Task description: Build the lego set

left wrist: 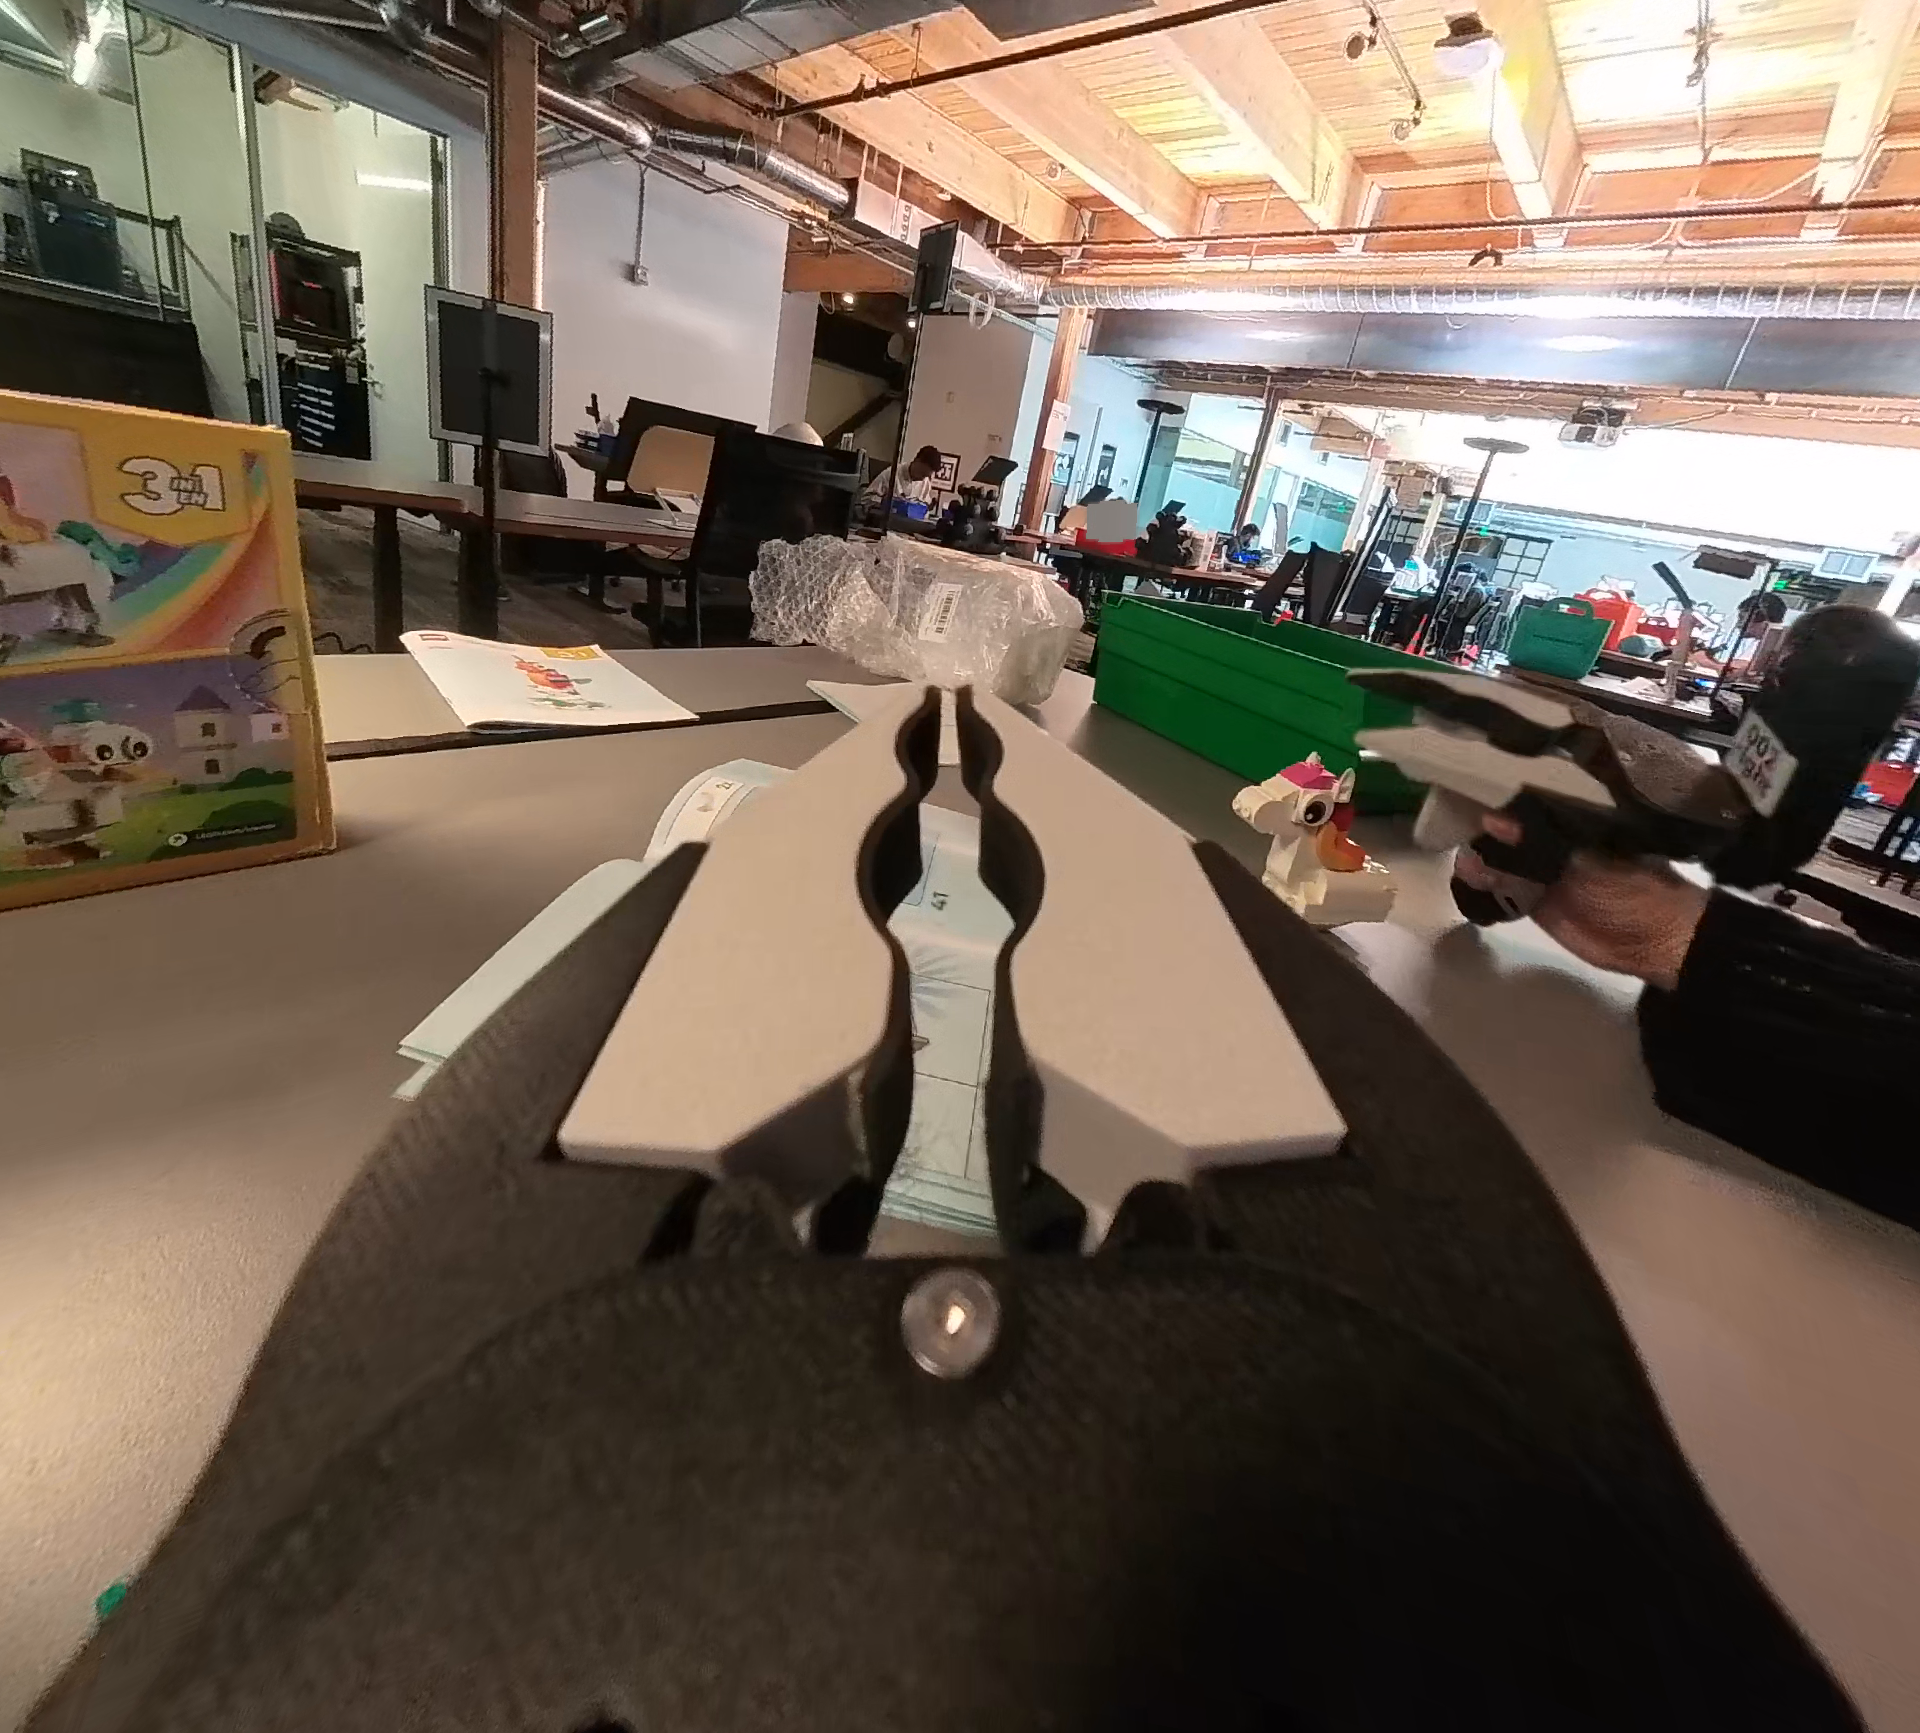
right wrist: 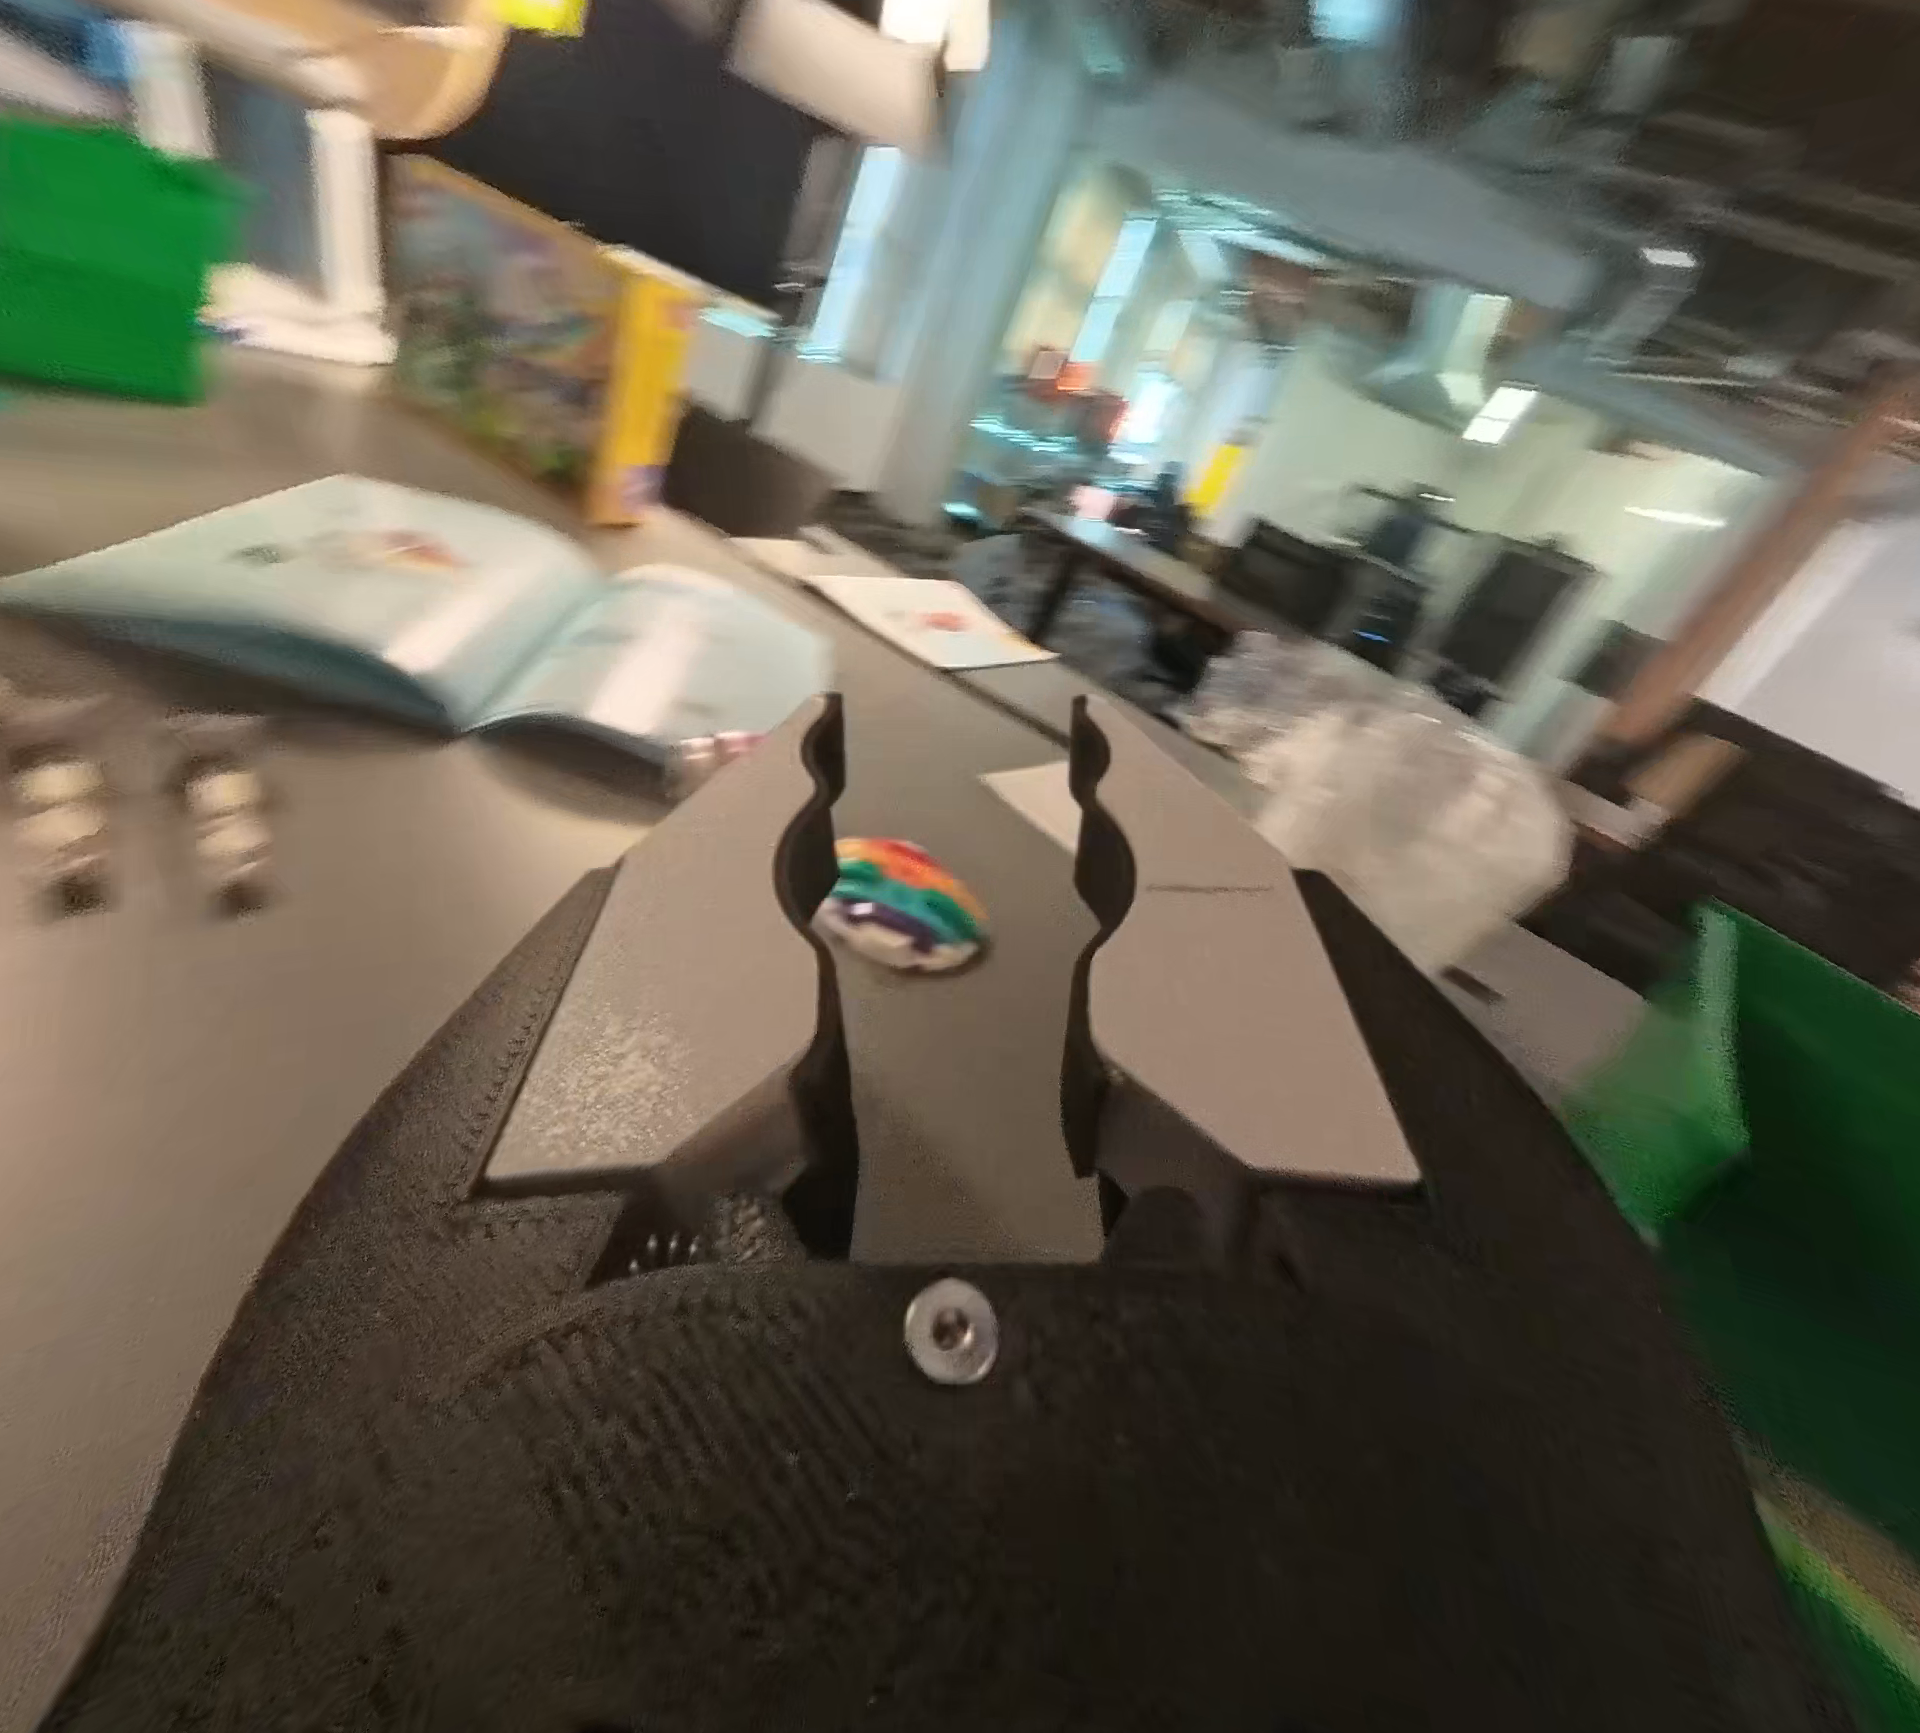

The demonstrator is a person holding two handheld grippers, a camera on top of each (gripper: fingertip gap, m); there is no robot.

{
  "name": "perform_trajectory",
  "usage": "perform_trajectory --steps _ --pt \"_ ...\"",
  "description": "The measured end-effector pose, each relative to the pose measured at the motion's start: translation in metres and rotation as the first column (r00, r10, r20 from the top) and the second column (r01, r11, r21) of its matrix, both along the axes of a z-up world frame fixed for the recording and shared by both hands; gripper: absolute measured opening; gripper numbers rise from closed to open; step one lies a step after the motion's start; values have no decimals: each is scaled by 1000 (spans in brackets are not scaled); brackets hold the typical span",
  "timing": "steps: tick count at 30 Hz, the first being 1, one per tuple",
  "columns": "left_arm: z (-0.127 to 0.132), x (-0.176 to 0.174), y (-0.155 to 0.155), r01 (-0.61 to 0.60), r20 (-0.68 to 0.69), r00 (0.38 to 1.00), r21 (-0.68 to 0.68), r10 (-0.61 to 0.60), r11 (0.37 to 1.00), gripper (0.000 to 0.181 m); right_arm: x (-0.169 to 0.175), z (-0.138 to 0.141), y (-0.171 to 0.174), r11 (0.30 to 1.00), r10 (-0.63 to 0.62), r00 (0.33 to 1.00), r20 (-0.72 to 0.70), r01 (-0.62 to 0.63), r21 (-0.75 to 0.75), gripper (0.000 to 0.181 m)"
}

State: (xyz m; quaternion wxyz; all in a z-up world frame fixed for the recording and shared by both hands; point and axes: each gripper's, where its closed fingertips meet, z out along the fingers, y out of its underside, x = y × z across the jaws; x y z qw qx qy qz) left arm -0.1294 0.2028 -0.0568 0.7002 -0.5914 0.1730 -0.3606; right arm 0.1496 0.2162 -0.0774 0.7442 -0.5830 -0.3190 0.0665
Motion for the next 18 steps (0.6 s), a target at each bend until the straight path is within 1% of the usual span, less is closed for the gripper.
perform_trajectory --steps 1,3,4,6,9,12,15,18 --pt "-1 0 0 6 2 1000 -4 -6 1000 2 -6 -3 -5 997 67 998 6 -66 -34 46" --pt "-2 1 0 16 9 1000 -16 -16 1000 2 -11 -6 -11 975 172 984 -51 -178 -134 60" --pt "-3 2 0 22 14 1000 -23 -22 999 2 -13 -9 -14 957 213 974 -76 -223 -184 65" --pt "-4 4 0 38 20 999 -38 -37 999 2 -16 -17 -17 928 251 965 -70 -261 -265 70" --pt "-6 5 0 52 26 998 -52 -51 997 2 -17 -40 -16 886 249 968 9 -224 -407 74" --pt "-6 6 0 57 30 998 -55 -55 997 2 -19 -63 -12 827 251 965 73 -175 -535 74" --pt "-7 7 0 65 28 998 -60 -64 996 3 -23 -82 -11 775 273 951 144 -128 -619 65" --pt "-8 9 -1 76 23 997 -66 -75 995 3 -25 -90 -11 752 287 943 169 -113 -650 56"
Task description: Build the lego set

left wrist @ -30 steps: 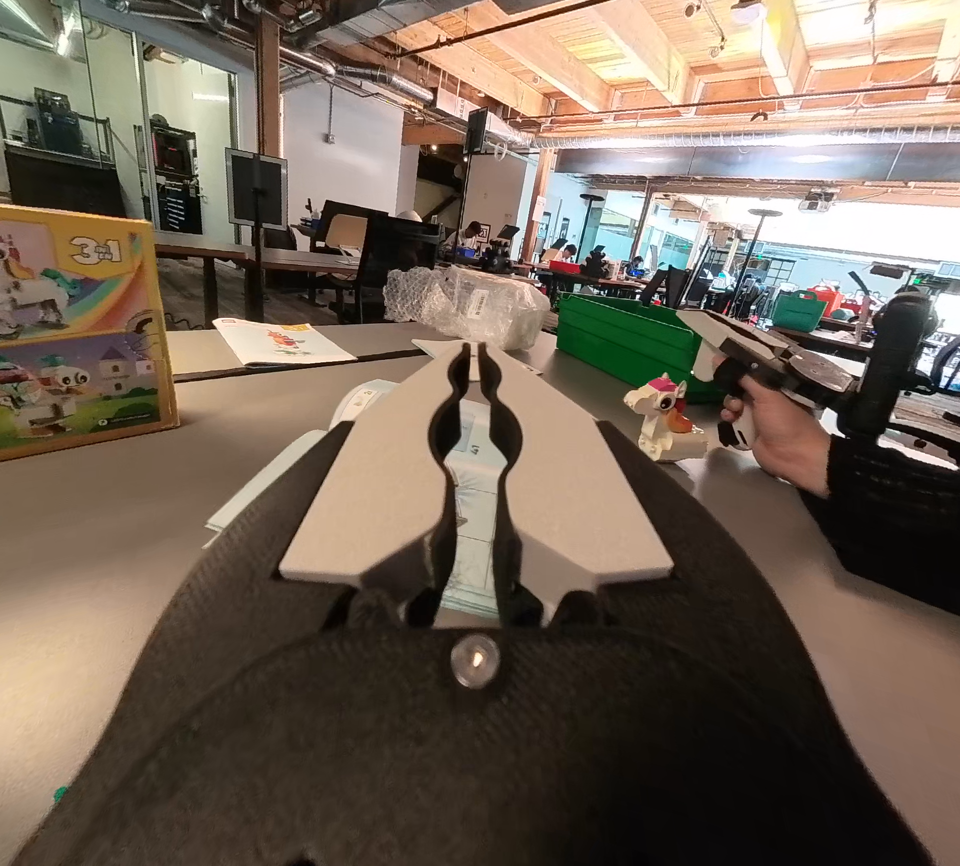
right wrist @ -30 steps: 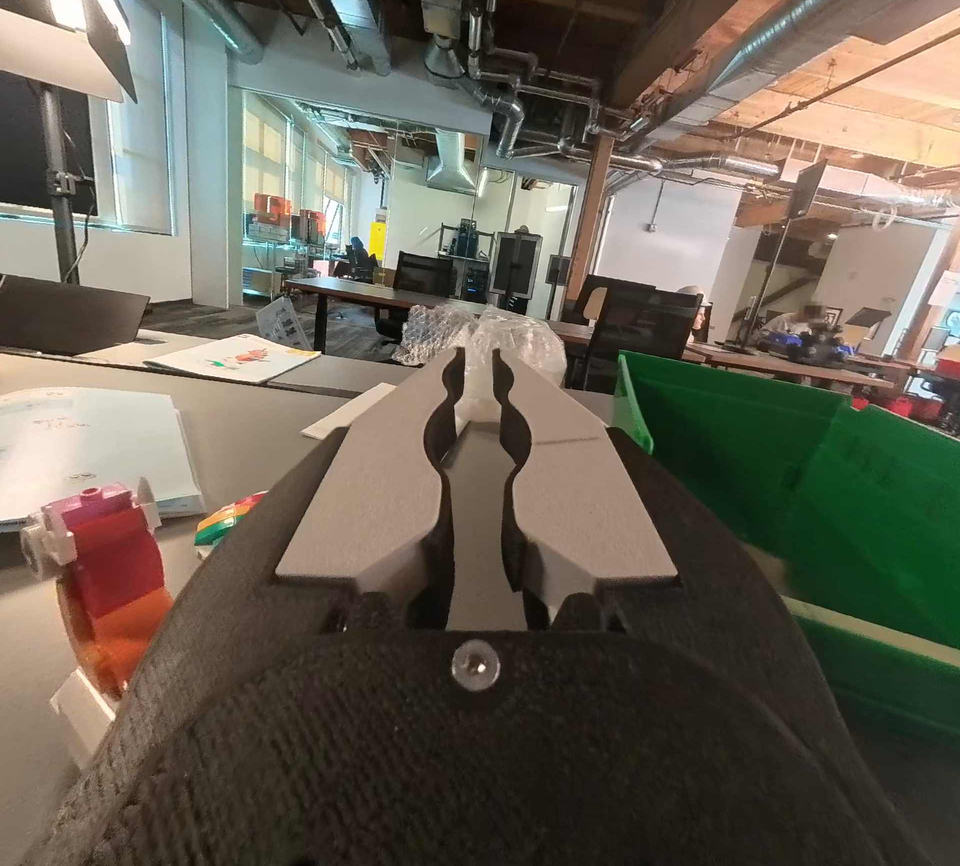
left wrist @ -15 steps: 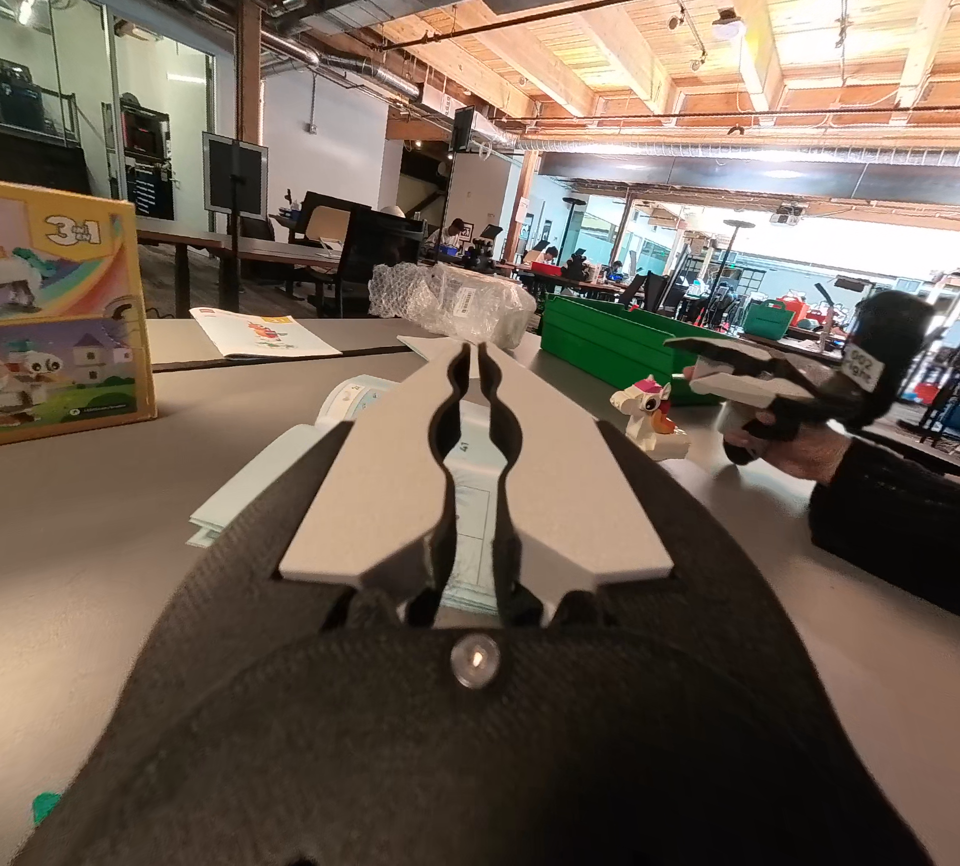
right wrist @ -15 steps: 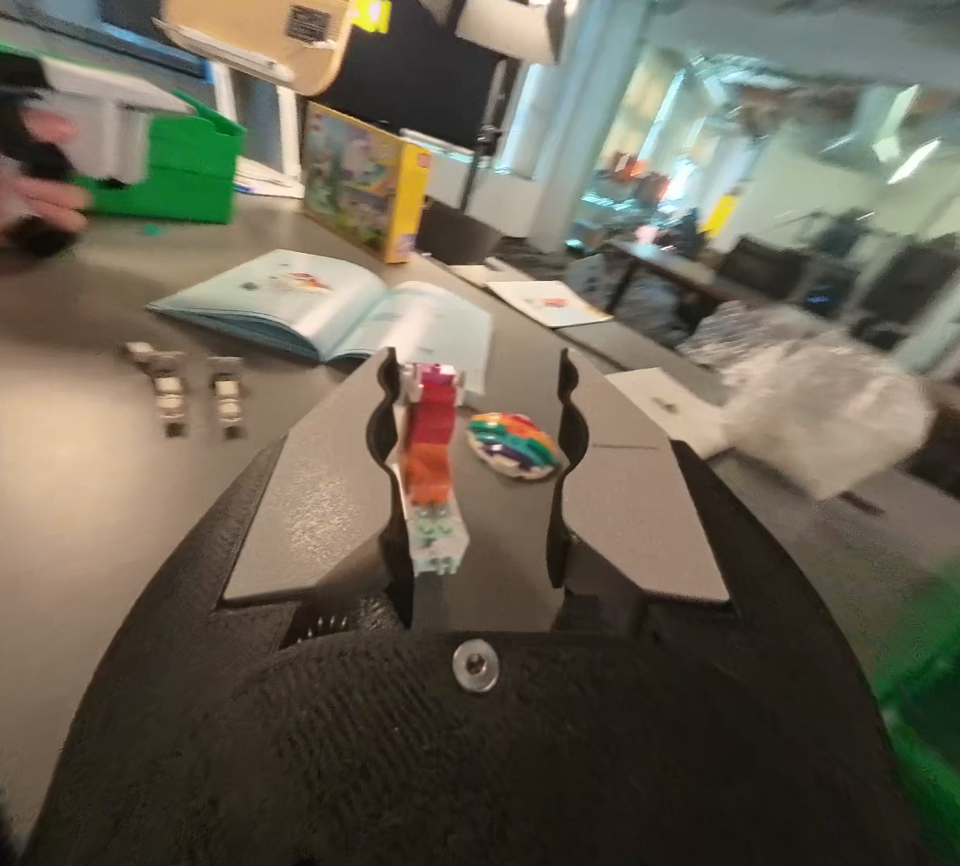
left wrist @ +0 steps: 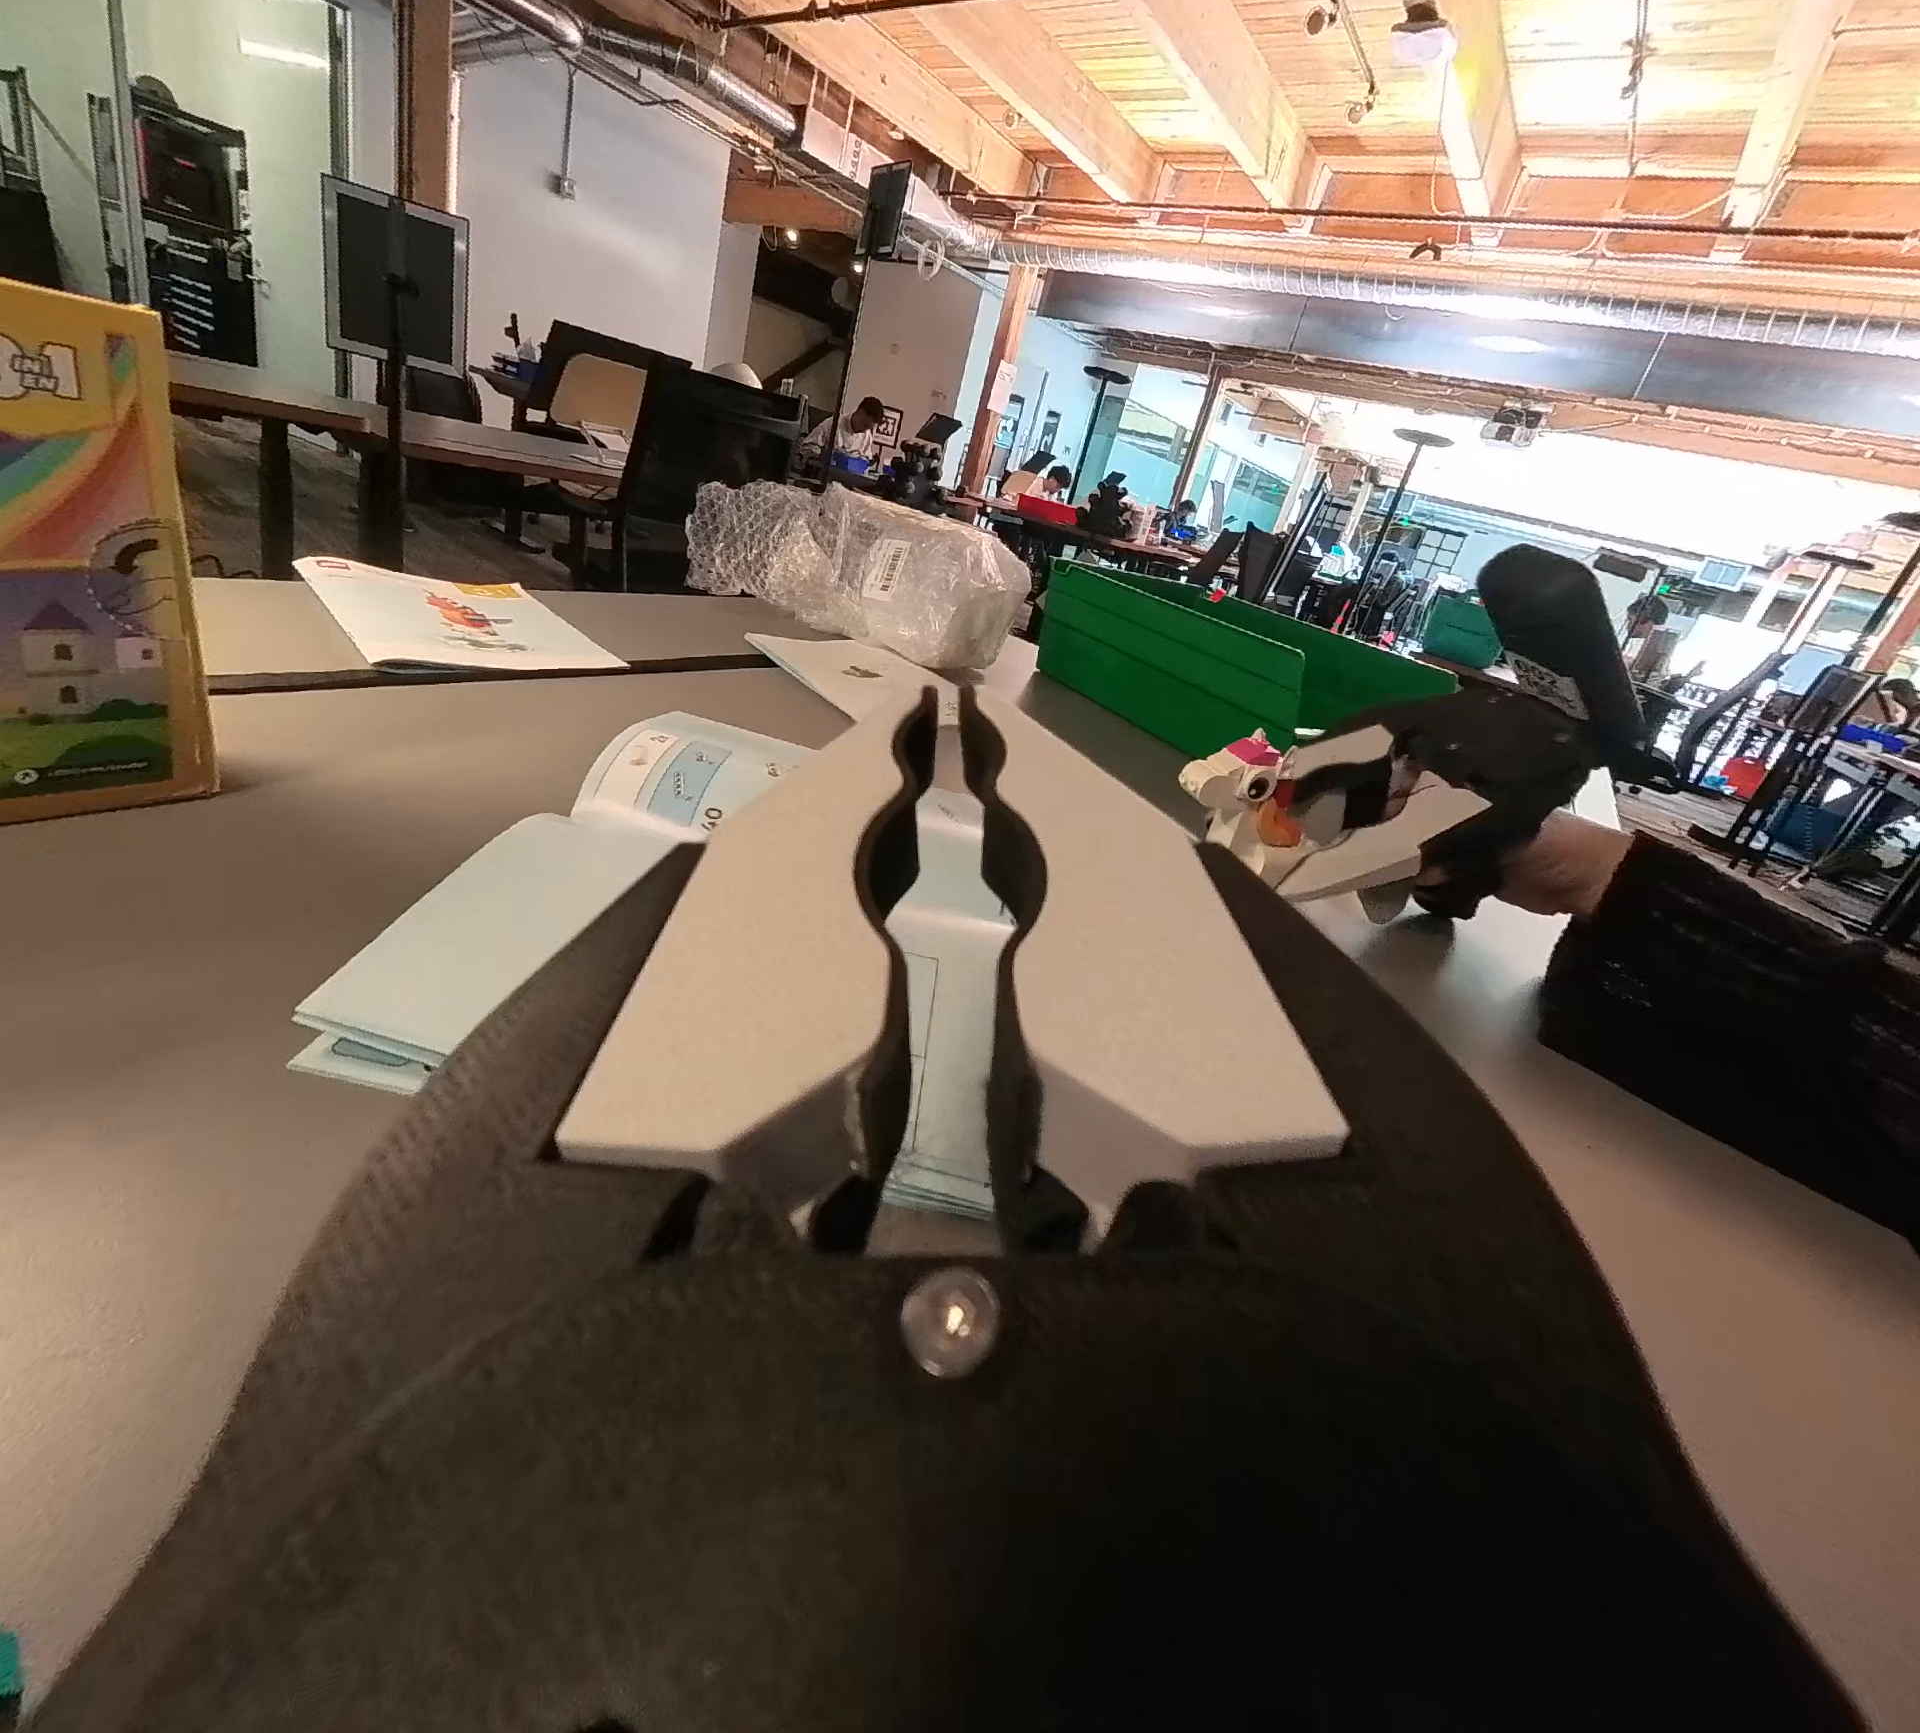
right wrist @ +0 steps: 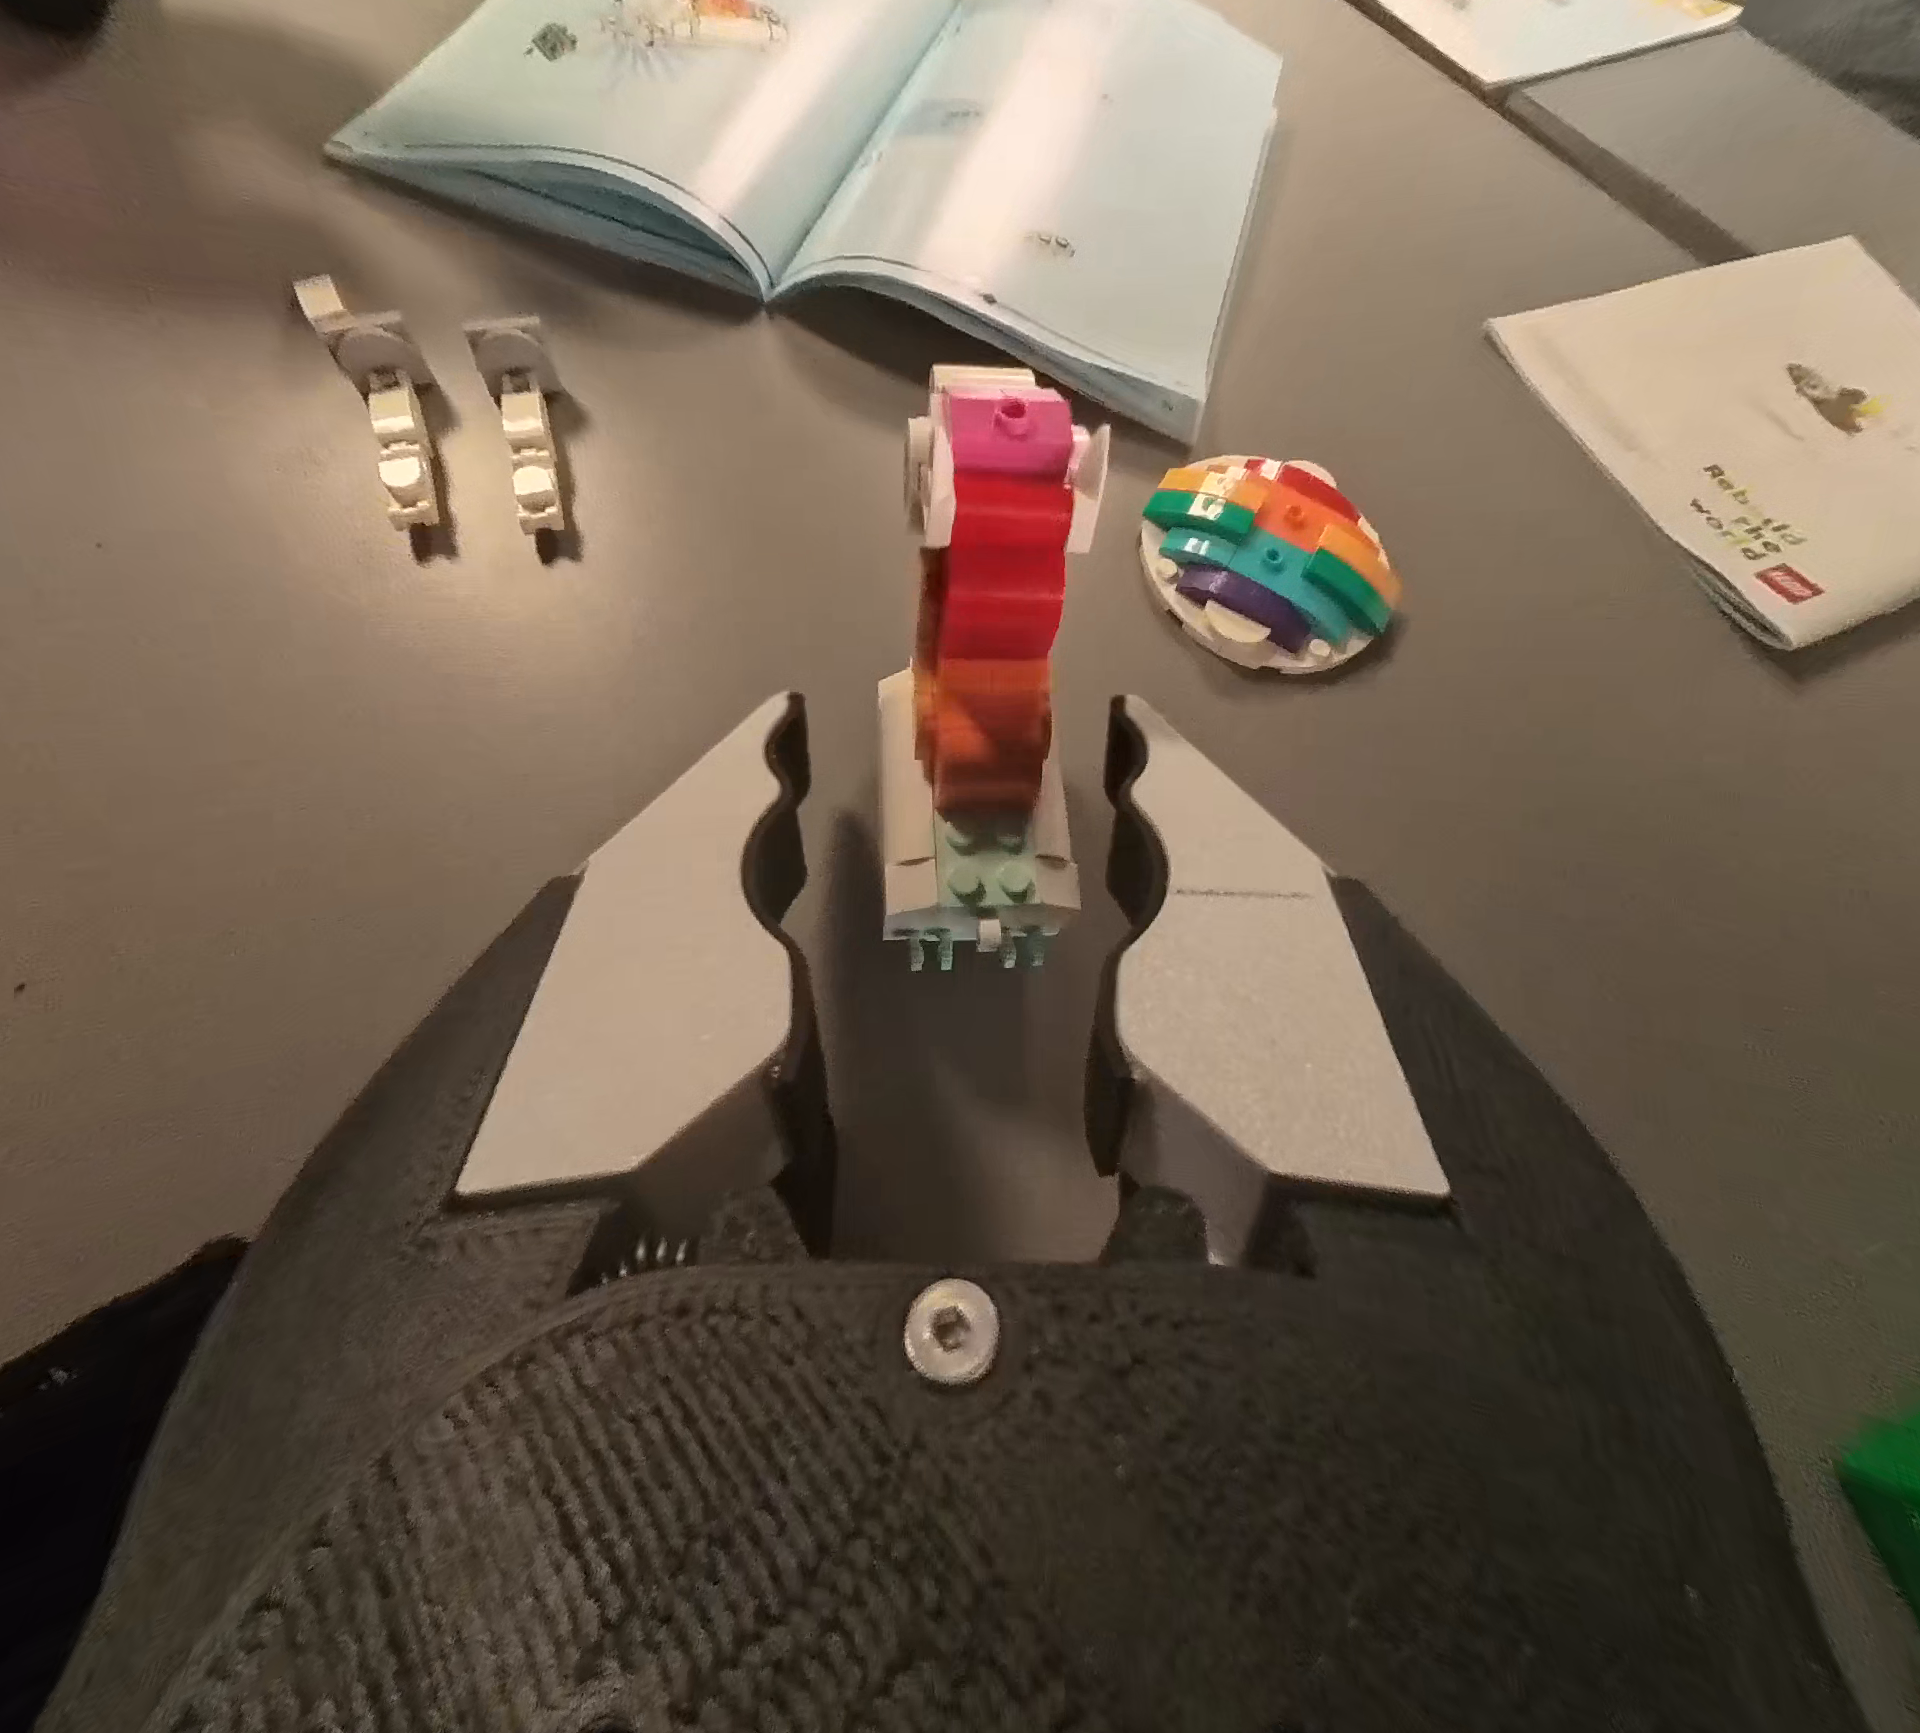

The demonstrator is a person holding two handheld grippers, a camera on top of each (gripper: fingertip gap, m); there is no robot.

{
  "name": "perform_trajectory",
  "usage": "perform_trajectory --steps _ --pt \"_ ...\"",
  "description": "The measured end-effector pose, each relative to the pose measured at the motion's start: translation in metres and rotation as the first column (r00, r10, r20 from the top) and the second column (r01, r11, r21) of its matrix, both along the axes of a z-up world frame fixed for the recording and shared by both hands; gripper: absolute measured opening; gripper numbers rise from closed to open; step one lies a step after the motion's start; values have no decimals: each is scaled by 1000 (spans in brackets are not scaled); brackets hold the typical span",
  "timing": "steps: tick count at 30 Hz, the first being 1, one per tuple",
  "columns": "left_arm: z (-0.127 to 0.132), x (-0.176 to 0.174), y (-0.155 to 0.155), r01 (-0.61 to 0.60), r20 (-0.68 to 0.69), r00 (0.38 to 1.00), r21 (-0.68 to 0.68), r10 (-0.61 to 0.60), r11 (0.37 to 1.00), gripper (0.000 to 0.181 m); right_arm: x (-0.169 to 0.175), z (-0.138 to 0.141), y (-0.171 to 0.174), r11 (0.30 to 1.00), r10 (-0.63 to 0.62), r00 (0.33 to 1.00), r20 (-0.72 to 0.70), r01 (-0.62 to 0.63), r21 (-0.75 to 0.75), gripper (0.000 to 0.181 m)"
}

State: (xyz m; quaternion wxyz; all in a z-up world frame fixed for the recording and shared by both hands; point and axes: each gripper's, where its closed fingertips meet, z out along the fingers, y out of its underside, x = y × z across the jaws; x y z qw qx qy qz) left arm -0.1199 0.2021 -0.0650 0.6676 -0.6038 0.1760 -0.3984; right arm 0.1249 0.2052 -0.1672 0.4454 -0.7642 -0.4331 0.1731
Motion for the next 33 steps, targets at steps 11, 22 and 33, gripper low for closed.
perform_trajectory --steps 11,22,33 --pt "-3 8 -3 37 -36 999 -2 -37 999 6 0 -7 0 999 -4 999 35 5 -36 35" --pt "-47 91 -50 408 -541 762 -23 -355 913 45 -15 -6 -25 973 201 979 -27 -203 -114 35" --pt "-102 147 -46 605 -729 307 -346 -611 717 38 -24 0 -43 927 358 932 -64 -363 -99 34"
